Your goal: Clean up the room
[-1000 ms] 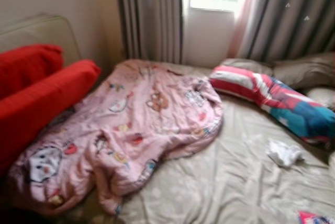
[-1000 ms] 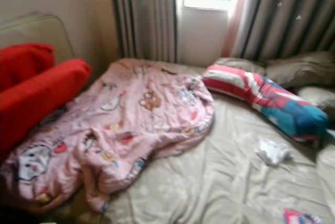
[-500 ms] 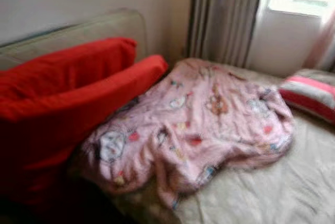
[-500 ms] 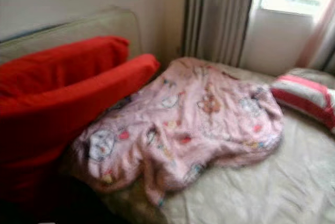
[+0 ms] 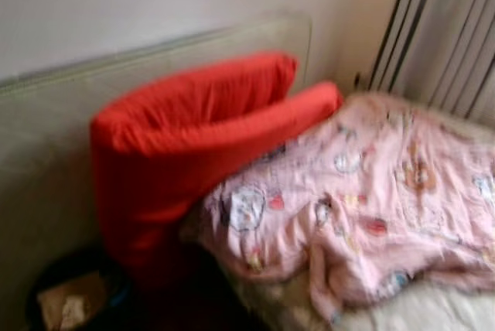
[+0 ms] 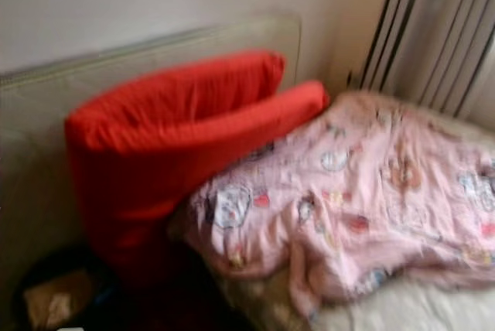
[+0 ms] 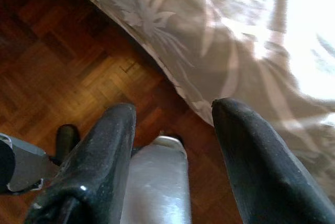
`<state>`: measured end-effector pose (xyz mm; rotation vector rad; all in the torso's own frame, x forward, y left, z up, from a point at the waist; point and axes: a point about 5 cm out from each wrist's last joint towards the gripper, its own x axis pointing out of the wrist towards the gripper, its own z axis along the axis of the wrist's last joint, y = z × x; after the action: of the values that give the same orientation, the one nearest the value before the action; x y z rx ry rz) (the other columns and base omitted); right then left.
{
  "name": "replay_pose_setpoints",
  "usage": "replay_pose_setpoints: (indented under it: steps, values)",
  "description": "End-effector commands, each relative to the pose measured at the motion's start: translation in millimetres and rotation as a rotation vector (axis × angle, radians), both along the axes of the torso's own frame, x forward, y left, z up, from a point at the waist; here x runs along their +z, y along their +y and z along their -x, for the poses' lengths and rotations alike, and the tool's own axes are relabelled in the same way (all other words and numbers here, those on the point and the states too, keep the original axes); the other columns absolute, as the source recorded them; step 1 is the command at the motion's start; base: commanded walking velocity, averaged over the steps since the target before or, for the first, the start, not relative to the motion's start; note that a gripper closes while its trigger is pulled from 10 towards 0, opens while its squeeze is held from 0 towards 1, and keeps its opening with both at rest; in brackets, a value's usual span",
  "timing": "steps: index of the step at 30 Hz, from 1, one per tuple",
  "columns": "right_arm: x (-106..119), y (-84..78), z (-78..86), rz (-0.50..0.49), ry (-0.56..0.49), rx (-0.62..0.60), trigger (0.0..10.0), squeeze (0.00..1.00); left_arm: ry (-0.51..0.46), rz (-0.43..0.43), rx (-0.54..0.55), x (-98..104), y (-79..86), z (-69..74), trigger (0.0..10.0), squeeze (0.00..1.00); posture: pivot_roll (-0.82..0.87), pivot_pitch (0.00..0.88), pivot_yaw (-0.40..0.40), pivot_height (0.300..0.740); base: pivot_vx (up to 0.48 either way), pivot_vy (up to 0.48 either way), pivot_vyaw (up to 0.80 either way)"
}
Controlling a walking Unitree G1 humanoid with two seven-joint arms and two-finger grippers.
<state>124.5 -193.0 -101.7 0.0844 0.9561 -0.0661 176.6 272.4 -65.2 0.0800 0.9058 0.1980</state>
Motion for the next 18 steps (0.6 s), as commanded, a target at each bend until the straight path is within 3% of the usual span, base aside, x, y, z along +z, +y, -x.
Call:
replay_pose_setpoints:
  steps: [1, 18]
  values:
    - [-1.8, -9.0, 9.9, 0.008, 0.022, -0.043, 10.0, 0.0, -0.009, 0.005, -0.003, 0.1, -3.6, -2.8, 10.0, 0.0, -0.04, 0.0, -0.016, 0.74, 0.0, 0.0, 0.0]
    - [1.4, -15.4, 4.4, 0.008, -0.002, -0.016, 10.0, 0.0, -0.038, 0.049, 0.052, -0.9, -10.6, -5.9, 10.0, 0.0, -0.02, 0.0, -0.04, 0.74, 0.0, 0.0, 0.0]
